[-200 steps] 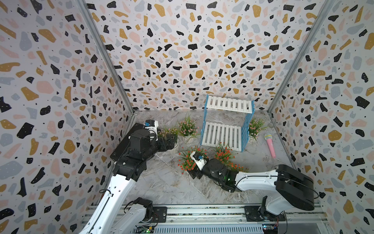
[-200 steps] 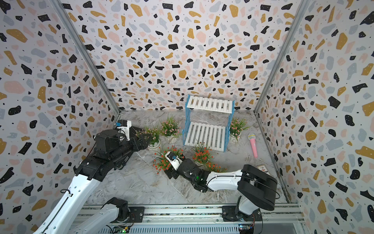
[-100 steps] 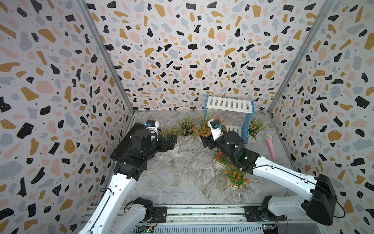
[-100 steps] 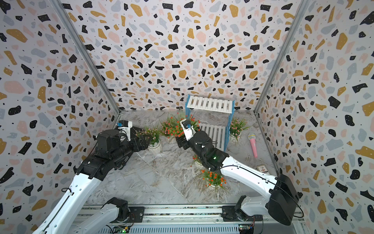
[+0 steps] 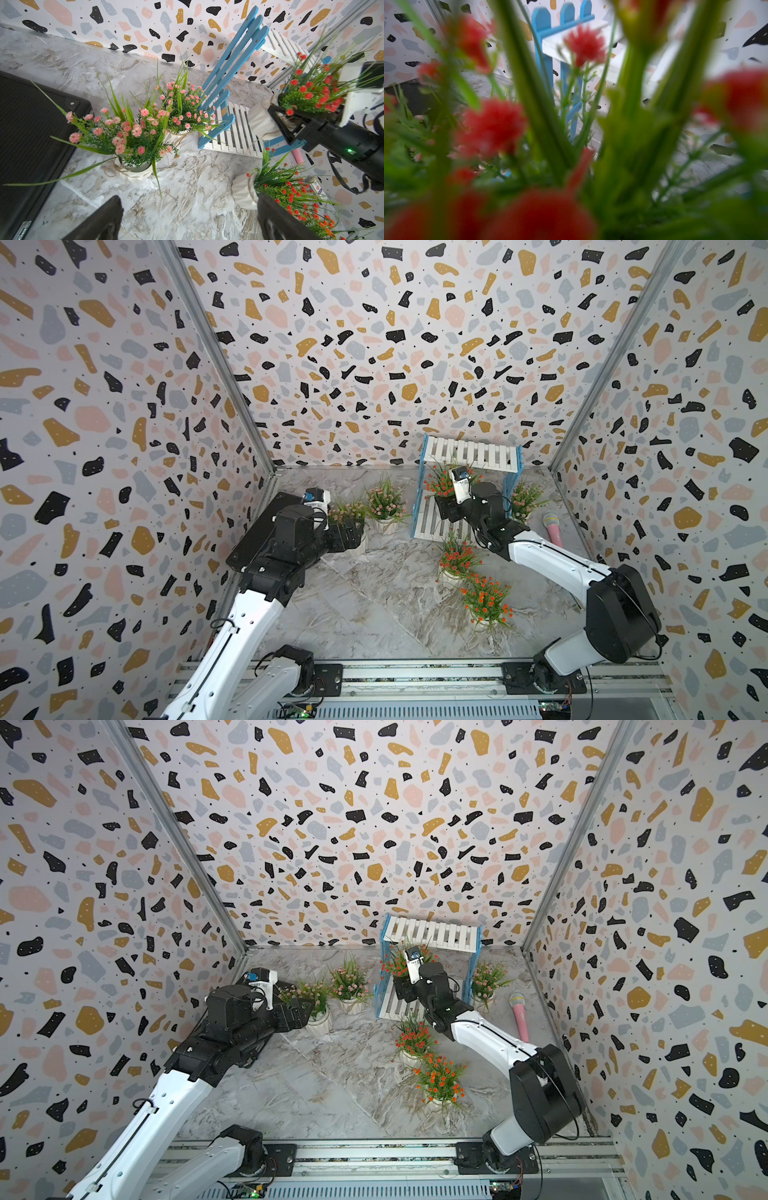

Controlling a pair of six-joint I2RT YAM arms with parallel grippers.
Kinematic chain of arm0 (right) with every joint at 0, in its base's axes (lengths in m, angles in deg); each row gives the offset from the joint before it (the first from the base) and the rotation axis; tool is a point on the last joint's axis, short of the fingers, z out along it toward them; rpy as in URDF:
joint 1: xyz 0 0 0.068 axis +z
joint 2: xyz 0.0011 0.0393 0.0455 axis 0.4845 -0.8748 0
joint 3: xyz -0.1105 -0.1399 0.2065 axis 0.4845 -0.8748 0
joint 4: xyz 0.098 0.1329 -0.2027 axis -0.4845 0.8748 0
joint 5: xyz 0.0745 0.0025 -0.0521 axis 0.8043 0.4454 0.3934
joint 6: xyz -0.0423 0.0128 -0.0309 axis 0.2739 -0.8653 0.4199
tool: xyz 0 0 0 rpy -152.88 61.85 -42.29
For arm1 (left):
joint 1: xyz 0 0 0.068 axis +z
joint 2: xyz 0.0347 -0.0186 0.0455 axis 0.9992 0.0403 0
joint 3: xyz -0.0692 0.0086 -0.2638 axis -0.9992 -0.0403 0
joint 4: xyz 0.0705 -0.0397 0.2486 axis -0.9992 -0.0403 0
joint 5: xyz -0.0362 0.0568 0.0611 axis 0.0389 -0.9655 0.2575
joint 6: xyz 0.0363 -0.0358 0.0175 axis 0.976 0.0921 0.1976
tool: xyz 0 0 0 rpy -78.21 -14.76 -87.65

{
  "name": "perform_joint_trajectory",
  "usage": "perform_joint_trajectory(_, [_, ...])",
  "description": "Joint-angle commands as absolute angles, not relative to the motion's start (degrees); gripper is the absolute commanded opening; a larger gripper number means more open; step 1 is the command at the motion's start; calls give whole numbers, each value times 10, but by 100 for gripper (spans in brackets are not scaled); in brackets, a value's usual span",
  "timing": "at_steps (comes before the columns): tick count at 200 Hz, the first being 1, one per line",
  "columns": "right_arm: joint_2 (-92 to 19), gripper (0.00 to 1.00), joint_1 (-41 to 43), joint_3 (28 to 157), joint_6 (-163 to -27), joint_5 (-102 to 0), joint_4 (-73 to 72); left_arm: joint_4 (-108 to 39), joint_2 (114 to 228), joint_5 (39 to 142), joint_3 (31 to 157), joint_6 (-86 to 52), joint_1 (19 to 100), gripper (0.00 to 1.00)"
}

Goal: Place the baby's breath potted plants on the rack by color
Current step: Place the baby's breath potted plant on the rack.

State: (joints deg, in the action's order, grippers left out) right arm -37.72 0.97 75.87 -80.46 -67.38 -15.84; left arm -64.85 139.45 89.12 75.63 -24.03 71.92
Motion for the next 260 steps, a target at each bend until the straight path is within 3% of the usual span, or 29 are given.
perform_joint_trajectory(1, [-403,73,-9,799,-817,-634,-237,-612,1389,907,746,-250,723,99])
perform_joint_trajectory(47, [-518,74,-36,843,-822,-594,-328,-599,1386,919,731,-259,723,99])
perform_joint_trajectory(106, [-625,73,-54,937,-854,-565,-332,-588,1388,920,722,-257,722,99])
perform_joint_trajectory(200, [-682,74,-57,935,-866,-538,-329,-577,1386,923,708,-264,722,99])
perform_joint_trajectory(216, [-682,78,-56,927,-866,-526,-328,-577,1384,923,707,-266,723,99])
perform_joint_trajectory(245, [-670,97,-54,909,-857,-507,-319,-581,1377,921,706,-268,723,99])
perform_joint_trajectory(260, [-654,100,-52,889,-852,-505,-324,-583,1372,920,707,-267,722,99])
